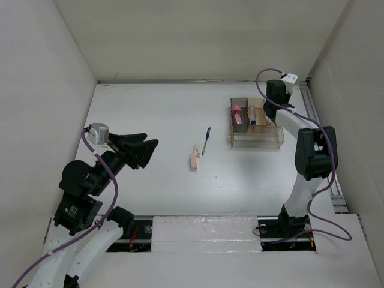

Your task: Organize the desk

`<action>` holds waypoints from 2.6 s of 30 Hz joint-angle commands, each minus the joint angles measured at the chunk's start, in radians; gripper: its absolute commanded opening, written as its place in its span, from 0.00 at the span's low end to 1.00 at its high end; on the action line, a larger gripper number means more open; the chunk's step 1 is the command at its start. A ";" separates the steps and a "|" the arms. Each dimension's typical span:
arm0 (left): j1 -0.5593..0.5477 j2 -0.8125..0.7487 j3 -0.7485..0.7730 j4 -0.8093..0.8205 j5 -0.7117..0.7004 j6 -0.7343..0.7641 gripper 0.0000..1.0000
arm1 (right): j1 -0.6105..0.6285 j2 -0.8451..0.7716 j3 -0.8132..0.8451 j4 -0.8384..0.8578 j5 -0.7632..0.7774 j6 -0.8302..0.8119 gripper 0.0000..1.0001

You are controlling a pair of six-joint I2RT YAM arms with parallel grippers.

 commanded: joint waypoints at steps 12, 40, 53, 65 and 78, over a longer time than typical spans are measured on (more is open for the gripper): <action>-0.003 0.007 0.005 0.045 0.011 0.010 0.52 | 0.057 0.078 0.039 0.008 0.028 -0.004 0.31; 0.006 0.031 0.002 0.046 0.012 0.007 0.52 | 0.602 -0.087 -0.076 -0.147 -0.228 0.436 0.45; 0.016 0.020 -0.001 0.049 0.029 0.005 0.52 | 0.642 0.101 -0.052 -0.164 -0.222 0.504 0.36; 0.016 0.020 -0.001 0.052 0.037 0.003 0.52 | 0.623 0.142 0.017 -0.253 -0.213 0.497 0.08; 0.016 0.005 0.002 0.051 0.029 0.007 0.52 | 0.354 -0.209 -0.016 -0.237 -0.217 0.344 0.00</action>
